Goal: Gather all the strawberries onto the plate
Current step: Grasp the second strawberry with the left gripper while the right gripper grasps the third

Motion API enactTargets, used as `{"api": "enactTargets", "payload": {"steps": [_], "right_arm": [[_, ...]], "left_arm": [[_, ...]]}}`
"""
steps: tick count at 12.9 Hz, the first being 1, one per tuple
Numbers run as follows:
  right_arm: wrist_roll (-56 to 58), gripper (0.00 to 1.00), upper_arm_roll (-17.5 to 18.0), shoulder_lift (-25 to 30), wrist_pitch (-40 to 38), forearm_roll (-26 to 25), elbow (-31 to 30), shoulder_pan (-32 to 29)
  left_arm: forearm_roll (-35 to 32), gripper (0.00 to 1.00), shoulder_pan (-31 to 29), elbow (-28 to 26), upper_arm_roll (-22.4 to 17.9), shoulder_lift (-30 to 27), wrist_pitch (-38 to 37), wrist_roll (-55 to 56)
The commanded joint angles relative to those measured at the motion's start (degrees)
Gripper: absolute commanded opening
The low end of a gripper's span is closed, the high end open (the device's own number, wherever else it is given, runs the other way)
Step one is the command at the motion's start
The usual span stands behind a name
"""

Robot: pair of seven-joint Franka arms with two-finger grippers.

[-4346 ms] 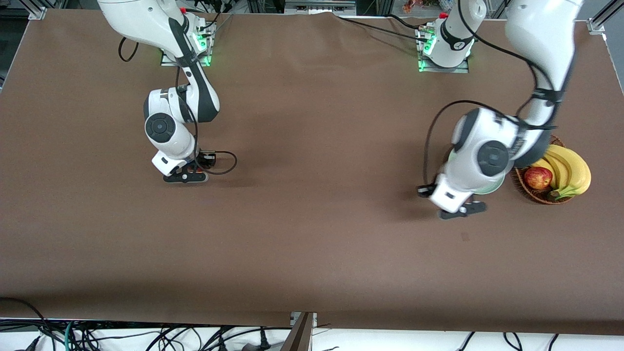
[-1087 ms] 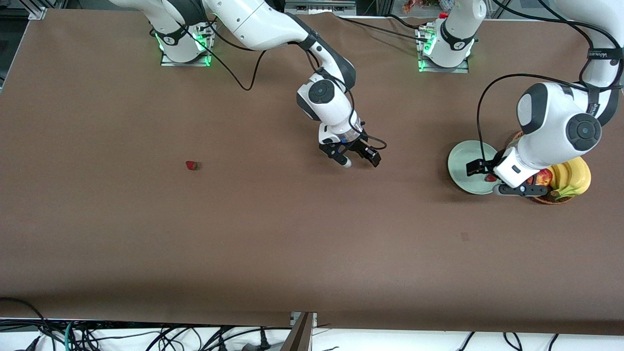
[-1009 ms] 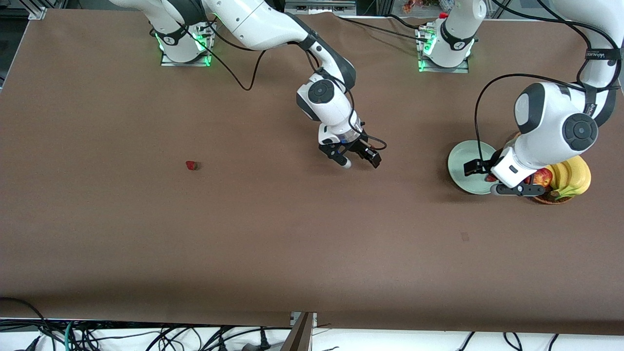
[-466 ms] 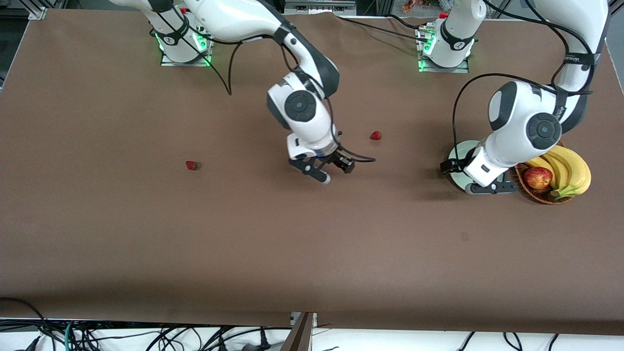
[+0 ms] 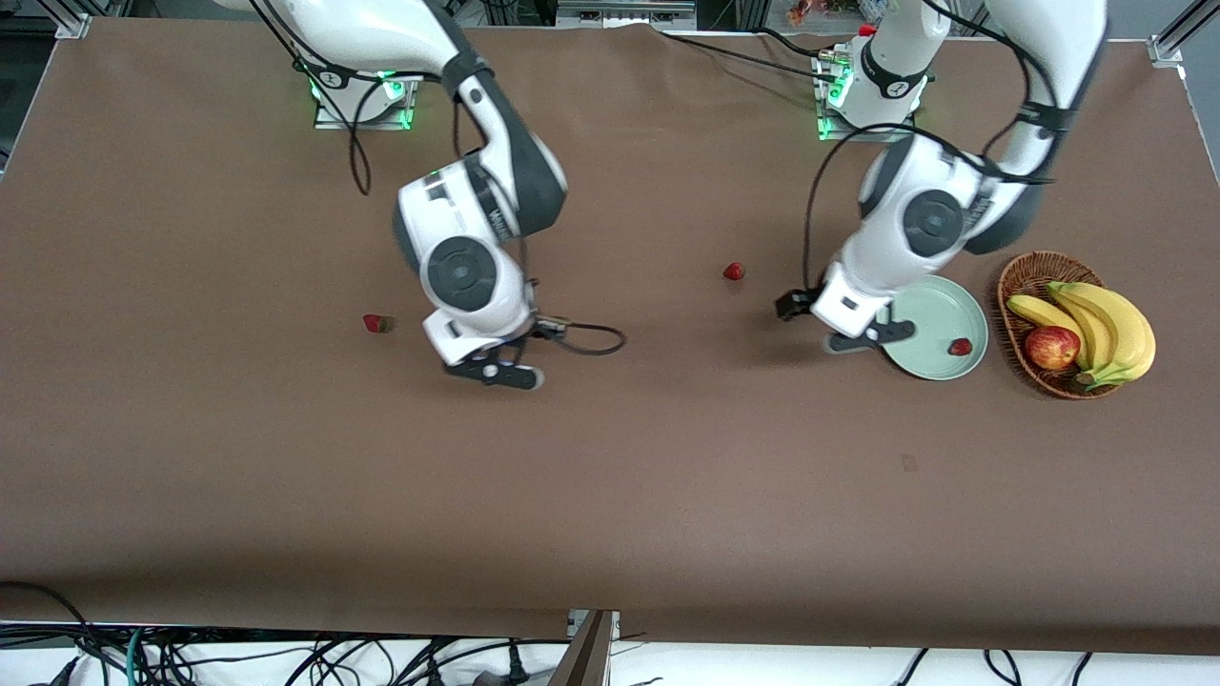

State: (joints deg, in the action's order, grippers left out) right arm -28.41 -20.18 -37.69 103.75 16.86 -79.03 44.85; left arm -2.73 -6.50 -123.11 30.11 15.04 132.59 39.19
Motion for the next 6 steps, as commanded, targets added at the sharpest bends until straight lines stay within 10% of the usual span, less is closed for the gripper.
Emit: {"api": "enactTargets", "payload": {"steps": [1, 6], "right_arm": [[16.9, 0.7, -6.2, 8.7, 4.1, -0.8, -17.1, 0.7], [40.5, 0.7, -14.0, 15.7, 27.0, -0.3, -44.2, 0.7]], "left_arm": [[-4.5, 1.0, -0.2, -4.3, 4.5, 0.2, 5.7, 10.9], [-13.0, 1.0, 2.3, -7.2, 5.3, 6.7, 12.1, 21.7]]}}
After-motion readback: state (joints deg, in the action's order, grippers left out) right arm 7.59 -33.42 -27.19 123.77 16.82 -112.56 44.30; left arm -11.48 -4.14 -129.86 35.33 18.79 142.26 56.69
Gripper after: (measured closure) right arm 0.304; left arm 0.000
